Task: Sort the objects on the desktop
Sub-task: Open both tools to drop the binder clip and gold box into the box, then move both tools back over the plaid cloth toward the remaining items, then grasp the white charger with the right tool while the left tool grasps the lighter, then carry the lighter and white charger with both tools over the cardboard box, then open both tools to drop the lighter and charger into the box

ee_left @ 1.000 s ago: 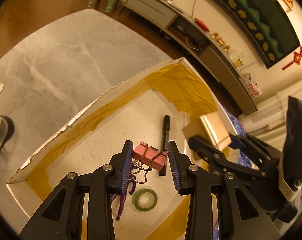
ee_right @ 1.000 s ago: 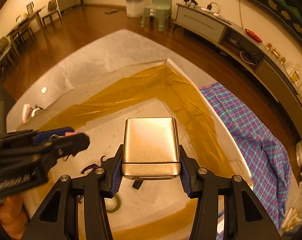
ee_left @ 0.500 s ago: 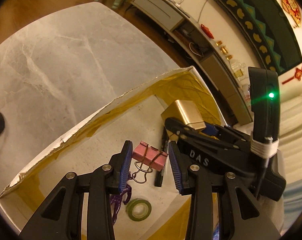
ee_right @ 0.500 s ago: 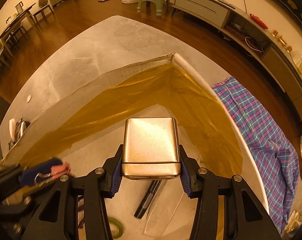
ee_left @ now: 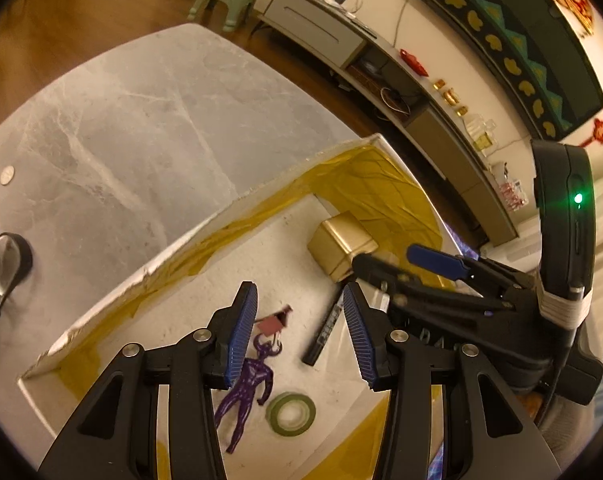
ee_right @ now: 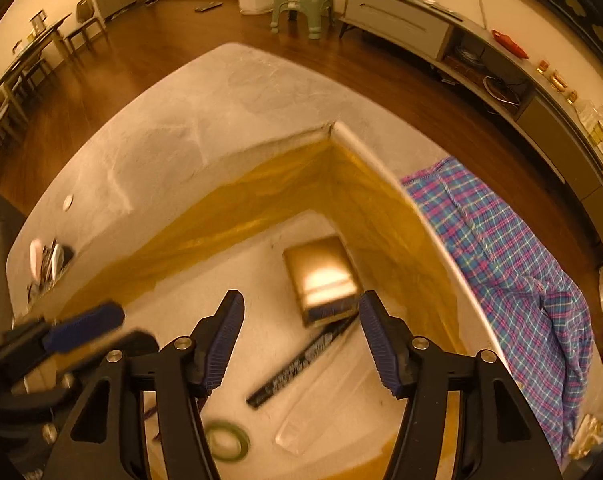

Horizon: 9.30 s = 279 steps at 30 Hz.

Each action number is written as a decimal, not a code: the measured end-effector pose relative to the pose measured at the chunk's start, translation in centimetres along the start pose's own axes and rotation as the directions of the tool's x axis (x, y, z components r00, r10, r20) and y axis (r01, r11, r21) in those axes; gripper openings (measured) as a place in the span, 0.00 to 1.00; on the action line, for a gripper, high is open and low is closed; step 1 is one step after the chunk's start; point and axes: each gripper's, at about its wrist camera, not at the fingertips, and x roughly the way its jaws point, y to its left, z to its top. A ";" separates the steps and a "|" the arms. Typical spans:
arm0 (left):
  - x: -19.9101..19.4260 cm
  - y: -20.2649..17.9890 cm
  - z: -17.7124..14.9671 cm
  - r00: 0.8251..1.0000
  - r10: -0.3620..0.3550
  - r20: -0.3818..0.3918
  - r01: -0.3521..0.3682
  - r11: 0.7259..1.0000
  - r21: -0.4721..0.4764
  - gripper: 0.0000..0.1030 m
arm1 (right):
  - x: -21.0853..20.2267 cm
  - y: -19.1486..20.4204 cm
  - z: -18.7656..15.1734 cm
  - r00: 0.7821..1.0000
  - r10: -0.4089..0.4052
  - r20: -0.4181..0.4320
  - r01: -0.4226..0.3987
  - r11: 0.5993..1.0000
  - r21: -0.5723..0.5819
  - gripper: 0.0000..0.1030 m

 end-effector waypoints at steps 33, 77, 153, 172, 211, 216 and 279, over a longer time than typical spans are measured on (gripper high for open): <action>-7.0 -4.7 -6.6 0.989 -0.024 0.145 -0.022 0.950 0.311 0.46 | -8.5 0.8 -10.9 0.997 -0.080 0.023 0.082 0.983 -0.164 0.68; 5.6 -18.6 -20.3 0.987 -0.052 -0.153 0.151 0.623 0.768 0.47 | 1.5 -20.1 -27.2 0.989 -0.056 0.140 -0.020 0.870 0.492 0.31; -2.2 -18.7 -21.2 0.987 -0.146 -0.063 0.138 0.597 0.790 0.19 | -7.0 -12.2 -31.6 0.955 -0.038 0.296 -0.092 0.905 0.414 0.31; -8.3 -16.2 -18.0 0.967 -0.255 0.023 0.151 0.641 0.752 0.19 | -13.5 -6.9 -28.2 0.937 -0.073 0.343 -0.054 0.936 0.347 0.31; -10.3 -7.0 -7.1 0.960 -0.249 0.127 0.159 0.860 0.485 0.19 | -12.7 0.9 -15.8 0.945 -0.033 0.325 -0.007 0.992 0.122 0.31; -8.7 -6.5 -6.3 0.973 -0.206 0.107 0.138 0.884 0.447 0.19 | -11.2 0.5 -14.6 0.955 -0.036 0.294 0.005 0.994 0.105 0.31; 0.2 -4.3 -0.8 1.000 0.020 0.020 -0.023 0.986 0.165 0.32 | -3.1 -3.4 -8.0 0.992 -0.124 0.033 0.127 0.987 -0.100 0.46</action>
